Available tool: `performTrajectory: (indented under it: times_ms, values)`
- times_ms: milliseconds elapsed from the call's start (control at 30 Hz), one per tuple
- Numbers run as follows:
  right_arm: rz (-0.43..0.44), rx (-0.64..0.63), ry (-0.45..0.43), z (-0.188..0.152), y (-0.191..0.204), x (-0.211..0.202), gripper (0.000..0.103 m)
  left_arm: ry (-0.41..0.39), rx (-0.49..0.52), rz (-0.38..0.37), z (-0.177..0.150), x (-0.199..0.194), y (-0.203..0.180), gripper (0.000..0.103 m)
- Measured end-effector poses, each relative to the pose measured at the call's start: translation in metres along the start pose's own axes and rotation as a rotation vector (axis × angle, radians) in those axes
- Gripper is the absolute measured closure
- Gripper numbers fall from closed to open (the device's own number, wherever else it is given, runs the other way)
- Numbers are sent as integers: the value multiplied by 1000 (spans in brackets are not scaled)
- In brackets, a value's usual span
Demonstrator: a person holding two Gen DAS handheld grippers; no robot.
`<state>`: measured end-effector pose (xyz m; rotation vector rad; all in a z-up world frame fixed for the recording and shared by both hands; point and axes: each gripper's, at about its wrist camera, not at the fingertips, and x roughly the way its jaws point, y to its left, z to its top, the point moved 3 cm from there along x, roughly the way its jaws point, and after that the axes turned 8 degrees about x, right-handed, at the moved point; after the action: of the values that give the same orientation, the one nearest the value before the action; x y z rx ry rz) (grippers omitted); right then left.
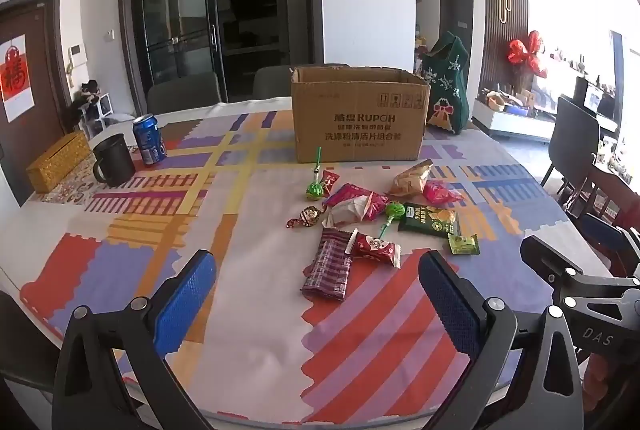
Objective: Organize snacks
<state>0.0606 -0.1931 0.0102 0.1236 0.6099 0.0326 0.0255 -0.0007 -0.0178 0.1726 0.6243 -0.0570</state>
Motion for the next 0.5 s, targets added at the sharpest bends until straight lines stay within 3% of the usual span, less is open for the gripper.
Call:
performTrajectory:
  times_ms: [500]
  values:
    - [-1,-2,-5,2,-1,0,1,-28,-1,11,4,-12,-2,0]
